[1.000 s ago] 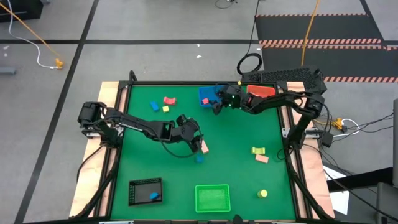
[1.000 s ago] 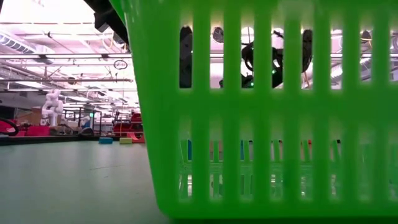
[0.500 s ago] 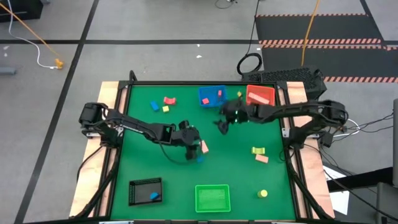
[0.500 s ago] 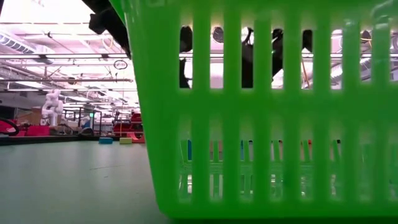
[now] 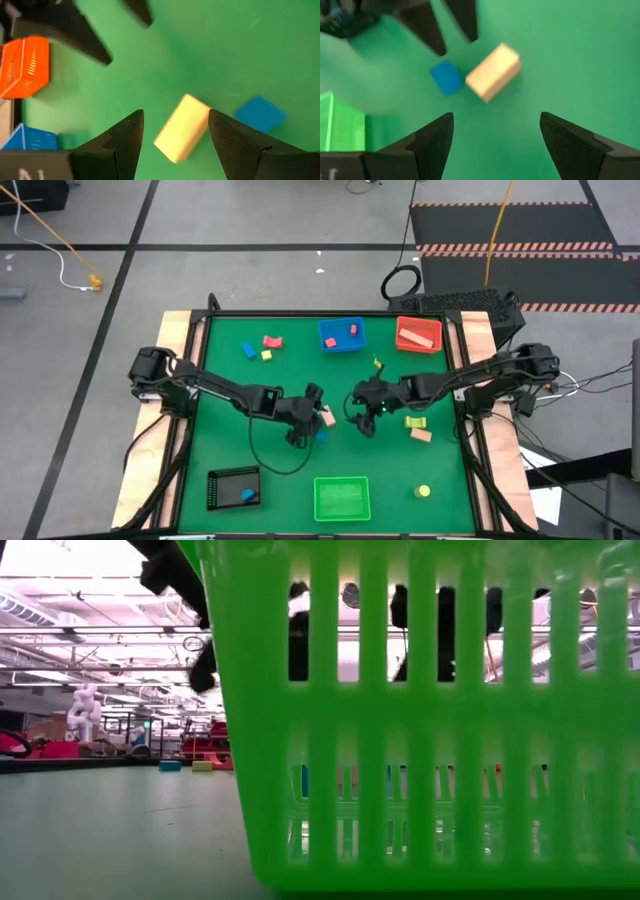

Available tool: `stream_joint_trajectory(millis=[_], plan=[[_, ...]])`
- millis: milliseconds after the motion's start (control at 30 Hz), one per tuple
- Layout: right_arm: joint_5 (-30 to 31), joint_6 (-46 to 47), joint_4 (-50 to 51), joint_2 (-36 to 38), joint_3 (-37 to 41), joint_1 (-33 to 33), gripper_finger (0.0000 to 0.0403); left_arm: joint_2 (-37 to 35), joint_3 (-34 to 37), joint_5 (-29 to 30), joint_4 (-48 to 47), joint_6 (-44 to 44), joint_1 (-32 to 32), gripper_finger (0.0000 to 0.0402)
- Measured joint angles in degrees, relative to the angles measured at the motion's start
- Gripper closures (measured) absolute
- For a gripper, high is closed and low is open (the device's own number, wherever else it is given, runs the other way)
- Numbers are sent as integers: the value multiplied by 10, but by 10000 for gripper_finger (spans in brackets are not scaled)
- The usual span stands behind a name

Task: Sort & place blocks by color
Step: Put the brown block into the orange bin

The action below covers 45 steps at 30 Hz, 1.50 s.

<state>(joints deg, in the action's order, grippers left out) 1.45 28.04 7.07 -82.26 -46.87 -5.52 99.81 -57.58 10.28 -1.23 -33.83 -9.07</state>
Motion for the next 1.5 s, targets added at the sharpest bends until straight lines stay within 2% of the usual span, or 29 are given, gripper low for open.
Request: stream_joint_trajectory(millis=[167,500,767,900,1000,1100,1333,1500], plan=[[0,32,66,1,0,-22,117,30,-1,-65,25,-44,23,176],[2,32,81,2,0,-27,117,73,-2,-109,33,-102,60,176],[3,23,78,2,0,-27,117,100,-14,-125,13,-87,90,177],[3,21,79,2,0,-27,117,100,-15,-138,-13,-30,94,190],[10,12,78,2,0,-27,117,100,-14,-137,-15,29,88,227],[34,9,78,2,0,-27,117,101,-14,-138,3,128,83,268],[60,-28,74,2,0,-27,117,97,-12,-136,14,359,71,268],[61,-134,58,2,0,-34,117,64,-12,-133,43,443,64,268]])
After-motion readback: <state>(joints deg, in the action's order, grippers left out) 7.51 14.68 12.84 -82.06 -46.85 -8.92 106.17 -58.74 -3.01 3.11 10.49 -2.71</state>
